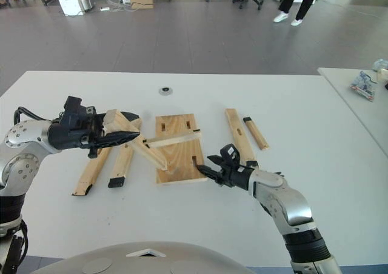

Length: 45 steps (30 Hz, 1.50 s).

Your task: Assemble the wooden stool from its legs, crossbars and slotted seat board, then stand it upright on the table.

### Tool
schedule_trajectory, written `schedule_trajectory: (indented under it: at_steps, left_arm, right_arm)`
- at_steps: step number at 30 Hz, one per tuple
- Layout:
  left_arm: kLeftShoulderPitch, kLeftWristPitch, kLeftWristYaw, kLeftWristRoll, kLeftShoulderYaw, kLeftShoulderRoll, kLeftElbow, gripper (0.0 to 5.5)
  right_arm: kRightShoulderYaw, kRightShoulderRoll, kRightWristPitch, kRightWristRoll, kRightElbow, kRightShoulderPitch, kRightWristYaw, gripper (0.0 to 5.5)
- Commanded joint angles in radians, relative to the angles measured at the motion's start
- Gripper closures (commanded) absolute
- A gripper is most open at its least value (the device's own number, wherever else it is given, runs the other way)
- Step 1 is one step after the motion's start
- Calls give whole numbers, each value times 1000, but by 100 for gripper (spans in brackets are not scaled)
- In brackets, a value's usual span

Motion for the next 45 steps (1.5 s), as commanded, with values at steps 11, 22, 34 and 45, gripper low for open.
schedule_trajectory:
  at_steps: [11,22,34,45]
  left_arm:
    - [-20,2,48,200,-235,18,35,344]
    - [12,93,116,183,-270,4,72,266]
    - [244,-161,212,403,-91,62,108,81]
    - [459,-188,513,598,-117,-95,106,81]
  right_arm:
    - [46,41,23,-22,-35,21,-11,243]
    - [58,60,26,-29,-44,28,-16,243]
    - [50,66,17,-39,-47,54,-19,243]
    - [47,67,29,-32,-61,68,-30,243]
